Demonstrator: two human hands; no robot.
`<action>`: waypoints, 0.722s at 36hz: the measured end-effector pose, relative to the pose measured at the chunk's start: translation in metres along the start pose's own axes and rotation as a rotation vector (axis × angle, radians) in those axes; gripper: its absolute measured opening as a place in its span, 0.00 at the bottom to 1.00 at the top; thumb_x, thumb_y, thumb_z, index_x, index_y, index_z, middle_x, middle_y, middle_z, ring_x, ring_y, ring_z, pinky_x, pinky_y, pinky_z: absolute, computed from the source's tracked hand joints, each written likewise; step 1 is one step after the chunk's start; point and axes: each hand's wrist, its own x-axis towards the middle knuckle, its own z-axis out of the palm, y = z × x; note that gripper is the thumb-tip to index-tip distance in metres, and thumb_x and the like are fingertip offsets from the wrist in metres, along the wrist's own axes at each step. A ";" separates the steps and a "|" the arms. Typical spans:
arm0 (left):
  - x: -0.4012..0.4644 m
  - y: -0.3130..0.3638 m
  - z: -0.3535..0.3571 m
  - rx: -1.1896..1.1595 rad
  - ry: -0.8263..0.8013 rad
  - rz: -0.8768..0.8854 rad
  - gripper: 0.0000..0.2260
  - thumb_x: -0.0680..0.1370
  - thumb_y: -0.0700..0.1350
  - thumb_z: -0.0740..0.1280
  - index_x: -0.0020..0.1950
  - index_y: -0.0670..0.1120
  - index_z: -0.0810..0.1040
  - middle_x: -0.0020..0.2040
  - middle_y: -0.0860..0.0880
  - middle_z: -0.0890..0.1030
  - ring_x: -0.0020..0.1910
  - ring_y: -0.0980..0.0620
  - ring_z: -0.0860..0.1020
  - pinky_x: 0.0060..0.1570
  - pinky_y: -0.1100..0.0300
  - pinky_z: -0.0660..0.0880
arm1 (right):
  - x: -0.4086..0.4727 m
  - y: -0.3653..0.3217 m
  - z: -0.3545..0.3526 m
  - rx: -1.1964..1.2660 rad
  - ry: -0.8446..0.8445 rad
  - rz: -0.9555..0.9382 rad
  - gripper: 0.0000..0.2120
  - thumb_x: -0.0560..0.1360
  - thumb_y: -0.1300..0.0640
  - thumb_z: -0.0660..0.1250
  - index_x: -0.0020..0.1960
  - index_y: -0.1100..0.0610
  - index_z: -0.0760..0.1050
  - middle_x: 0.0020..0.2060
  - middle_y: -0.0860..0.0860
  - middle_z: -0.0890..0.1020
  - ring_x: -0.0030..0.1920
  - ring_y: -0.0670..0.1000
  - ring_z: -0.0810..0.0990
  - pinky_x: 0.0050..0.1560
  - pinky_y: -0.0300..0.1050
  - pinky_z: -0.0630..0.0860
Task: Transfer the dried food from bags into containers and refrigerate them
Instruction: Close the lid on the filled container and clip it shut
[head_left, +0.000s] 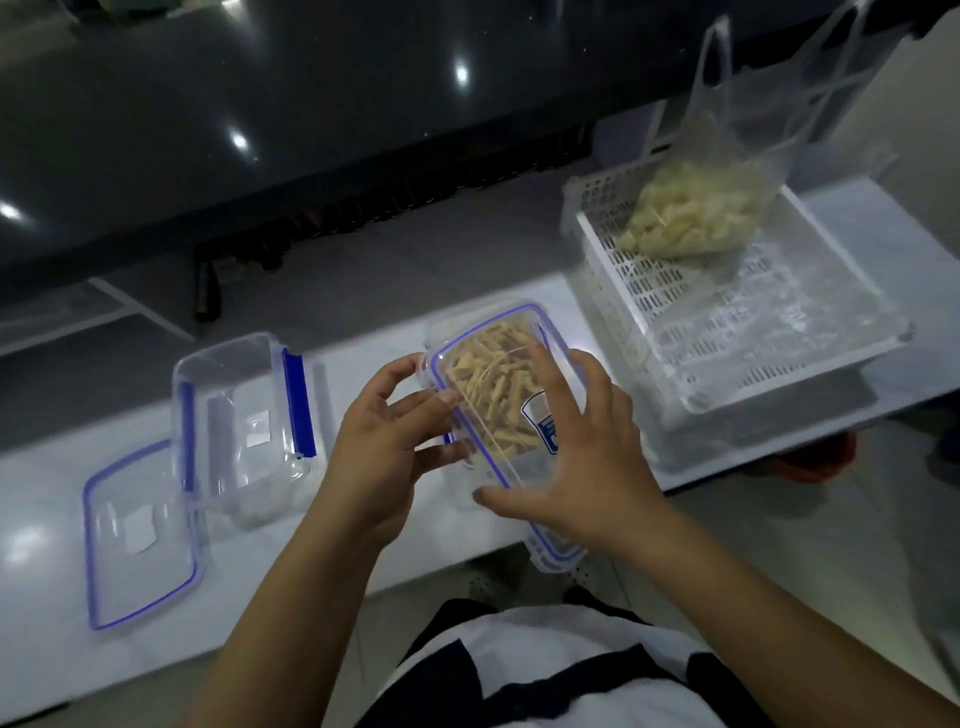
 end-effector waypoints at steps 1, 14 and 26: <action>0.004 -0.001 -0.002 0.017 -0.029 -0.006 0.13 0.79 0.42 0.69 0.63 0.51 0.75 0.50 0.43 0.86 0.49 0.44 0.86 0.42 0.52 0.84 | -0.001 0.000 0.003 0.000 0.015 0.025 0.62 0.55 0.22 0.69 0.77 0.33 0.35 0.78 0.47 0.44 0.75 0.55 0.49 0.73 0.62 0.59; 0.131 -0.004 -0.061 0.664 -0.140 0.117 0.22 0.81 0.46 0.67 0.75 0.55 0.69 0.73 0.50 0.72 0.68 0.48 0.73 0.54 0.54 0.72 | -0.047 0.005 0.046 -0.136 0.243 0.413 0.55 0.57 0.23 0.67 0.77 0.32 0.46 0.77 0.45 0.47 0.73 0.53 0.51 0.72 0.61 0.61; 0.171 -0.018 -0.052 0.424 -0.237 -0.188 0.14 0.83 0.40 0.63 0.69 0.46 0.75 0.65 0.45 0.75 0.61 0.44 0.76 0.49 0.46 0.80 | -0.067 -0.019 0.071 -0.238 0.180 0.443 0.51 0.59 0.23 0.66 0.76 0.28 0.46 0.79 0.46 0.47 0.76 0.59 0.49 0.74 0.60 0.55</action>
